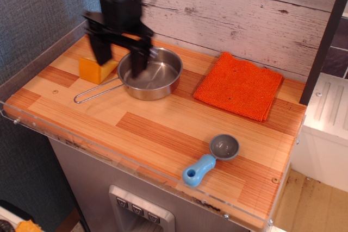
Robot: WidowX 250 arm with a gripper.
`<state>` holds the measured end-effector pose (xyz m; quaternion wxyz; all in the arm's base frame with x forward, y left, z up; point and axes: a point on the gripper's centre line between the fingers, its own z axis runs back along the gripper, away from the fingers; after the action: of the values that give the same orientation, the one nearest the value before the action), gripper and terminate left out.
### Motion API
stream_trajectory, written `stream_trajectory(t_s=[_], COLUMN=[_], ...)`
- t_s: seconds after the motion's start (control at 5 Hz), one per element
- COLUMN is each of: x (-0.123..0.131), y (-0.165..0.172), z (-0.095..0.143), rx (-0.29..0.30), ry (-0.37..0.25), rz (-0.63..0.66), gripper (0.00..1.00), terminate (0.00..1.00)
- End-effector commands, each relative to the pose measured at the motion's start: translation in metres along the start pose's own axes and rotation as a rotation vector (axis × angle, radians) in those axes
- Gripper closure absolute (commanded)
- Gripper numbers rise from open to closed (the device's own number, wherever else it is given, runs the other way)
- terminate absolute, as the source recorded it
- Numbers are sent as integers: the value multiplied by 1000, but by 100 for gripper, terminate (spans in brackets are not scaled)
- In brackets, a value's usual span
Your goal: Put the cheese on the cloth.
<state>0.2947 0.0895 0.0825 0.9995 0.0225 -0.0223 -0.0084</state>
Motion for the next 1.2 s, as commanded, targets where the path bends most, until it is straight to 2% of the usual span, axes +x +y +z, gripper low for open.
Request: stream_trajectory(t_s=[0.0,0.4,0.8,1.0], x=[2,18,27,30], y=[57,77,78,82], z=[1,-31,-39,-48], rx=[24,24,23,6], ry=[-67,-29,-17,9], rz=[99,116,122,129], gripper=[0,0,0,0], terminate=[0,0,0,0])
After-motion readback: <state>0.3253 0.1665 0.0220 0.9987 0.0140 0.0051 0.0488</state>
